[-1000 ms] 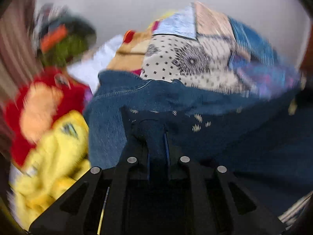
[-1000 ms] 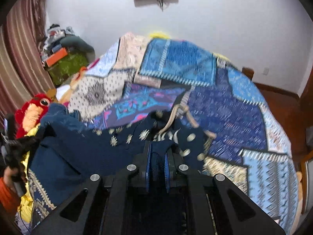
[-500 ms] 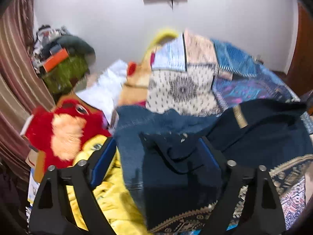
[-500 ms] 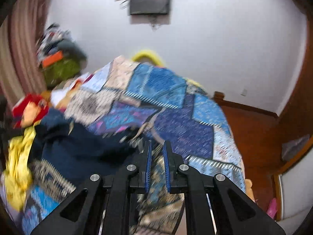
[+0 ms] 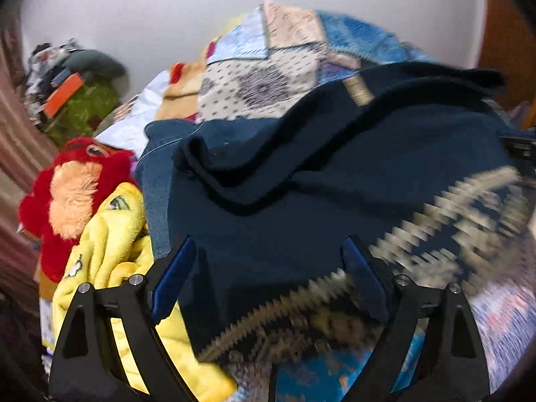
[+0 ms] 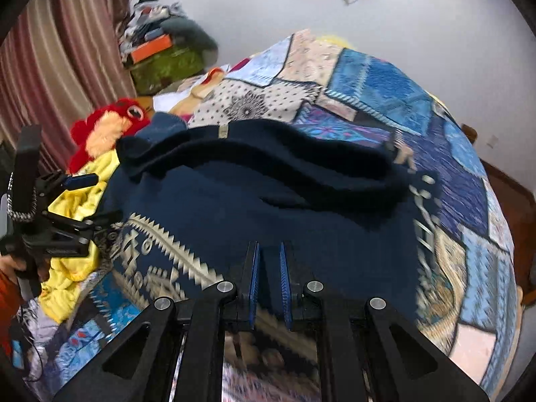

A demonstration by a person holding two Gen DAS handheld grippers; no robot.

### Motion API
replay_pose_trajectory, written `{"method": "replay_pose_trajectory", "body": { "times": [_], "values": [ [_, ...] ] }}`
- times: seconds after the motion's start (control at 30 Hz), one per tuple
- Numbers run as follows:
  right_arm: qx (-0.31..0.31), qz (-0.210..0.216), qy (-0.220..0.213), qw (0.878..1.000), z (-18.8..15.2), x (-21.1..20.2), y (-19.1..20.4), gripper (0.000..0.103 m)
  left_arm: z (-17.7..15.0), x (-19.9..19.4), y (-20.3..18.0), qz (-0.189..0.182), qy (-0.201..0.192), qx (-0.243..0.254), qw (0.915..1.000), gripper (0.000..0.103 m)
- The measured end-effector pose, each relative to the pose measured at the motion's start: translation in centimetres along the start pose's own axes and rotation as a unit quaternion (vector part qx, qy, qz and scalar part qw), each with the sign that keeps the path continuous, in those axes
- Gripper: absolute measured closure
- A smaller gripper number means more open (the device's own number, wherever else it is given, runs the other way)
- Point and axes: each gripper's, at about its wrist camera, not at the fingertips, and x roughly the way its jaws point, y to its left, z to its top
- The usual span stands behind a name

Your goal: Fold large clothes

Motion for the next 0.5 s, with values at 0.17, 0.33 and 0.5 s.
{"method": "replay_pose_trajectory", "body": {
  "times": [0.17,0.33,0.5],
  "values": [
    [0.022,-0.043,-0.009,0.999,3.2,3.6,-2.3,0.096,3.6,3.7,1.8,0.081,-0.01,-0.025,0.9964,0.013],
    [0.087,-0.063,-0.043,0.993,4.9,3.3,-5.4,0.096,7.2,3.5,4.9,0.101,-0.032,-0.068,0.992,0.013],
    [0.045,-0.053,-0.078,0.995,4.3,-0.2,-2.1,0.096,6.8,-1.0,2.5,0.047,-0.079,-0.04,0.995,0.013]
  ]
}}
